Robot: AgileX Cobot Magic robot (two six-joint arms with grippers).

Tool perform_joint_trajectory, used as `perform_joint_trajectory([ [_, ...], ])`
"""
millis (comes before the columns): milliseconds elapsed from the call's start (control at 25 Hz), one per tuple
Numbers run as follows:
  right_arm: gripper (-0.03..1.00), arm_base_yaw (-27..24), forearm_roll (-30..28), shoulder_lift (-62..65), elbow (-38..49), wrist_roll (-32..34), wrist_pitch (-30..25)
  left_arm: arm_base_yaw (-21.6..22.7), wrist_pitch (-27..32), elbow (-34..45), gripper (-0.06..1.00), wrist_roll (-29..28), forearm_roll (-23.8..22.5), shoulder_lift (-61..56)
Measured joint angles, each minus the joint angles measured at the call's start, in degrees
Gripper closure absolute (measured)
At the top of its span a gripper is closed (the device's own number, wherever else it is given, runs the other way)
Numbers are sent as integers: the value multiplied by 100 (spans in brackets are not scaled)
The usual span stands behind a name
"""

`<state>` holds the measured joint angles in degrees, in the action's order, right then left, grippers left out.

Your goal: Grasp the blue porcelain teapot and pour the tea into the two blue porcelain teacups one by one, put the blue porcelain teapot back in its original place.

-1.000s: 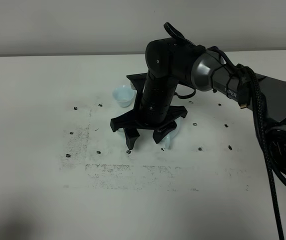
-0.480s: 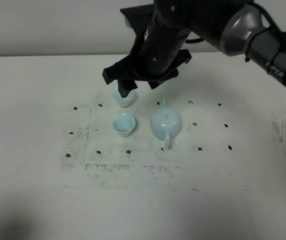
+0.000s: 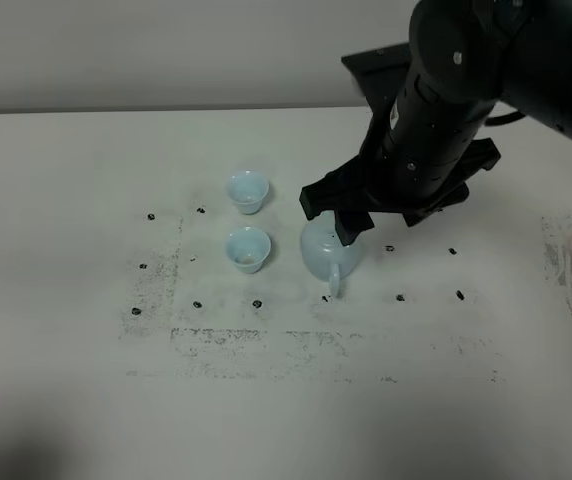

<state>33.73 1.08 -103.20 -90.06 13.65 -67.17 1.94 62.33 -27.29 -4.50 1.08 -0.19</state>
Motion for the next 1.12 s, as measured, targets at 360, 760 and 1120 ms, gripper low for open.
perform_joint_trajectory([
  [360, 38, -141, 245, -833, 223, 32, 1061, 0, 0, 0, 22, 0, 0, 0],
  [760, 38, -141, 513, -1150, 75, 173, 1113, 0, 0, 0, 22, 0, 0, 0],
  [1120, 38, -141, 767, -1584, -101, 173, 1216, 0, 0, 0, 22, 0, 0, 0],
])
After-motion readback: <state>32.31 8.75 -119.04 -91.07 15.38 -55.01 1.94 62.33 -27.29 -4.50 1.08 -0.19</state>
